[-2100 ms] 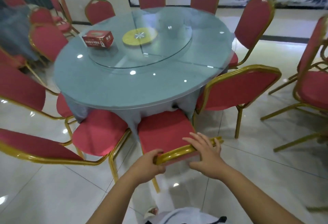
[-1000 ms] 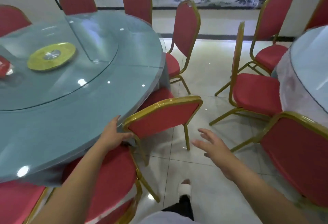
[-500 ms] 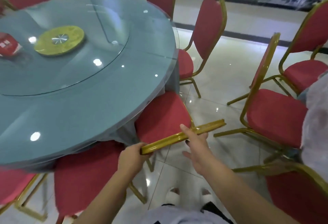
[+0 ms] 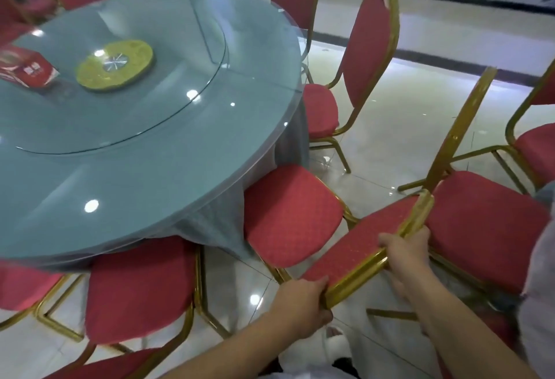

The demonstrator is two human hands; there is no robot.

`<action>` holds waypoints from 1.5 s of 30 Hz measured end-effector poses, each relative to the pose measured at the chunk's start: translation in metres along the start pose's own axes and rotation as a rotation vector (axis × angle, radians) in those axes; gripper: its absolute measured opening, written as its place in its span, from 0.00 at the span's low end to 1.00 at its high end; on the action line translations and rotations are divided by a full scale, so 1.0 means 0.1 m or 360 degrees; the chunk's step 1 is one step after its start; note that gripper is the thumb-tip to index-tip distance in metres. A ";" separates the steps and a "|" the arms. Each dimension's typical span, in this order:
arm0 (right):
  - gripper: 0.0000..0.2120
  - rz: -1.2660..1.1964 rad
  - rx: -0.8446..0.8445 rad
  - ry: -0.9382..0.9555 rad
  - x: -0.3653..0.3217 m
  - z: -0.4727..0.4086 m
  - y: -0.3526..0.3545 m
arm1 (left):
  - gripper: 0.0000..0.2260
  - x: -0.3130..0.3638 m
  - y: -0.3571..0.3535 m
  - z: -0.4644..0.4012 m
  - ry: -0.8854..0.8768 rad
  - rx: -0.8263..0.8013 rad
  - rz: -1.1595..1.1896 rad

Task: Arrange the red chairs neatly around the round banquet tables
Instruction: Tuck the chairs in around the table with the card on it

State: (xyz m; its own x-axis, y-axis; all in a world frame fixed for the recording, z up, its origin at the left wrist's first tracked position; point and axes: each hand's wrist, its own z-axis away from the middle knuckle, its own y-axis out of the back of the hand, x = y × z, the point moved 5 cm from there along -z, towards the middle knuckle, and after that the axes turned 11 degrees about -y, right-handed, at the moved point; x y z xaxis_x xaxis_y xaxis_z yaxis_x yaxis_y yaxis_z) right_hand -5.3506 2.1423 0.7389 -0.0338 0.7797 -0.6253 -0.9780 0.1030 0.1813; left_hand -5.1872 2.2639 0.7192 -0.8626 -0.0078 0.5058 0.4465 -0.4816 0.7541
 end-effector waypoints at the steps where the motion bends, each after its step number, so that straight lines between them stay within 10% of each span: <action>1: 0.38 0.0027 -0.0046 -0.0008 -0.03 -0.02 -0.01 | 0.20 0.00 0.02 -0.02 0.0020 0.0011 0.0008; 12: 0.32 0.0480 -0.0433 0.0089 -0.74 -0.20 -0.57 | 0.22 -0.22 0.35 -0.33 0.0255 0.0299 0.0073; 21: 0.56 0.0449 -0.0689 0.0041 -0.65 -1.00 -1.52 | 0.25 -0.65 0.64 -0.27 0.0639 0.0487 0.0308; 27: 0.53 0.0283 -0.0695 -0.0050 -0.70 -0.60 -1.50 | 0.24 -0.75 0.55 -0.27 0.0639 0.0639 0.0675; 31: 0.27 0.0184 -0.0823 -0.0363 -0.72 -0.31 -1.51 | 0.25 -0.73 0.55 -0.28 0.0645 0.0692 0.0741; 38: 0.09 0.0343 -0.0866 -0.0397 -0.58 -0.27 -1.37 | 0.28 -0.63 0.45 -0.21 0.0626 0.0595 0.0631; 45: 0.09 0.0258 -0.0842 -0.0294 -0.48 -0.29 -1.28 | 0.29 -0.58 0.35 -0.11 0.0594 0.0606 0.0761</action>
State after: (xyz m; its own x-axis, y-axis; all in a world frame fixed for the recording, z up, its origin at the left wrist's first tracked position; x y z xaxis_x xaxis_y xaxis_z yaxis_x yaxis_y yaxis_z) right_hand -5.2301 2.0739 0.7237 -0.2016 0.8594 -0.4700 -0.9347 -0.3122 -0.1699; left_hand -5.1240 2.2375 0.7112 -0.5449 -0.4739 0.6917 0.7894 -0.0118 0.6138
